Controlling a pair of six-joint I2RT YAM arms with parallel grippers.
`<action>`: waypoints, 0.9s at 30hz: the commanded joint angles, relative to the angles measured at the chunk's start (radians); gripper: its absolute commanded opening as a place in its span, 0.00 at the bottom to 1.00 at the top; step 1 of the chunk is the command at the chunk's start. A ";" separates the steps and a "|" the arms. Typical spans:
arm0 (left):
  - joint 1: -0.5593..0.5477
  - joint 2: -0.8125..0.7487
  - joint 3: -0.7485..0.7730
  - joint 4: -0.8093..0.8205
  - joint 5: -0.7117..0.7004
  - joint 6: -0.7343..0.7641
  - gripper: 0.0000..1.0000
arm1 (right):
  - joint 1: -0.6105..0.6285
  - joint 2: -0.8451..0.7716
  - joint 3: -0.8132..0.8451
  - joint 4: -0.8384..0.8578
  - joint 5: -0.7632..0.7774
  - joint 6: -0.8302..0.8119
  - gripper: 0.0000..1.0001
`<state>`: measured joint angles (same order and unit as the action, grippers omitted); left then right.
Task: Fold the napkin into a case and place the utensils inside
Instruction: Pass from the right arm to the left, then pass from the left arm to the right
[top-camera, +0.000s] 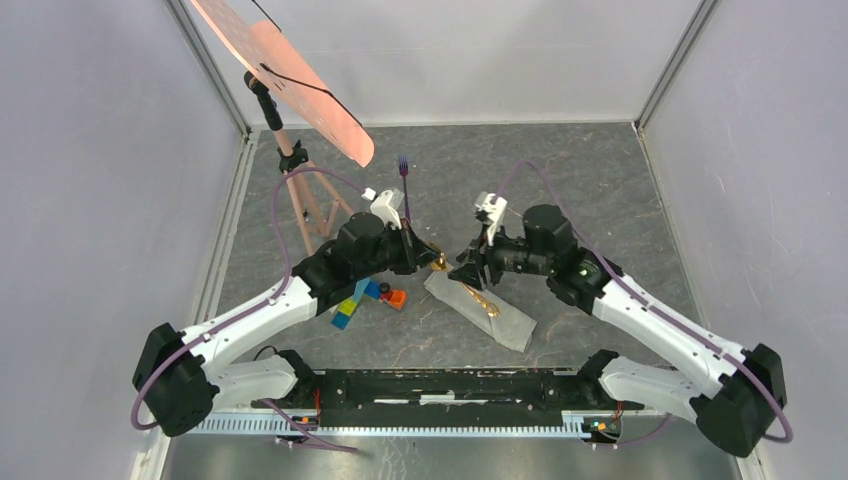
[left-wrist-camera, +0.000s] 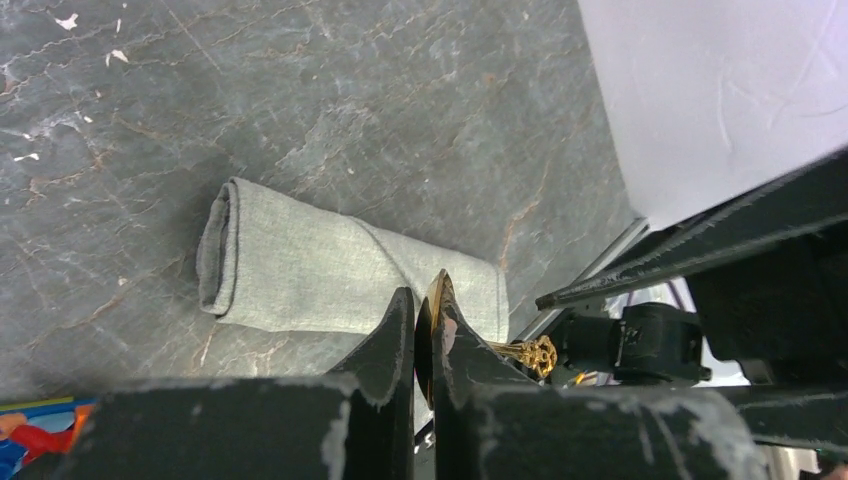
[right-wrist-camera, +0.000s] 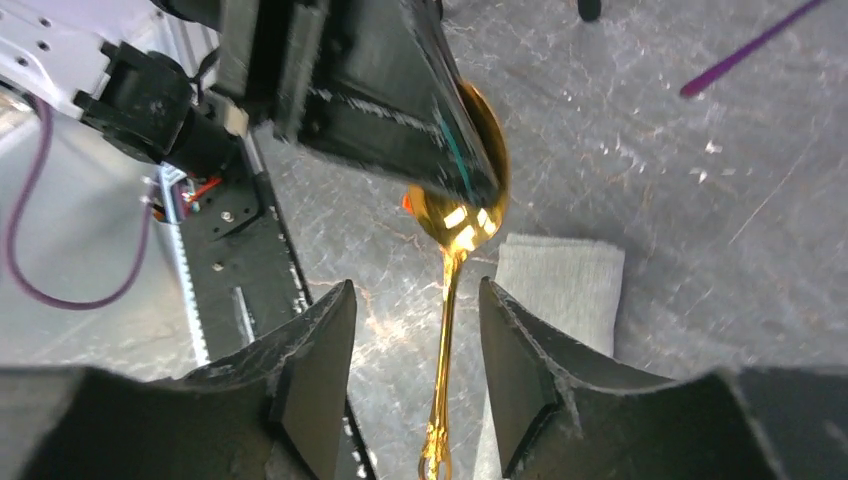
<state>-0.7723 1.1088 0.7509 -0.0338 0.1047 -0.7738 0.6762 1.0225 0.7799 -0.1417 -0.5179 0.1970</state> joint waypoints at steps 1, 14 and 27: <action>0.001 0.019 0.071 -0.089 0.023 0.093 0.02 | 0.089 0.090 0.126 -0.148 0.254 -0.186 0.47; 0.001 0.019 0.065 -0.085 0.028 0.093 0.02 | 0.195 0.190 0.199 -0.170 0.306 -0.222 0.38; 0.001 0.010 0.068 -0.086 0.039 0.084 0.02 | 0.235 0.229 0.203 -0.146 0.342 -0.214 0.22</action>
<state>-0.7723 1.1324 0.7826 -0.1364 0.1162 -0.7158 0.9039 1.2449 0.9367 -0.3237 -0.1997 -0.0067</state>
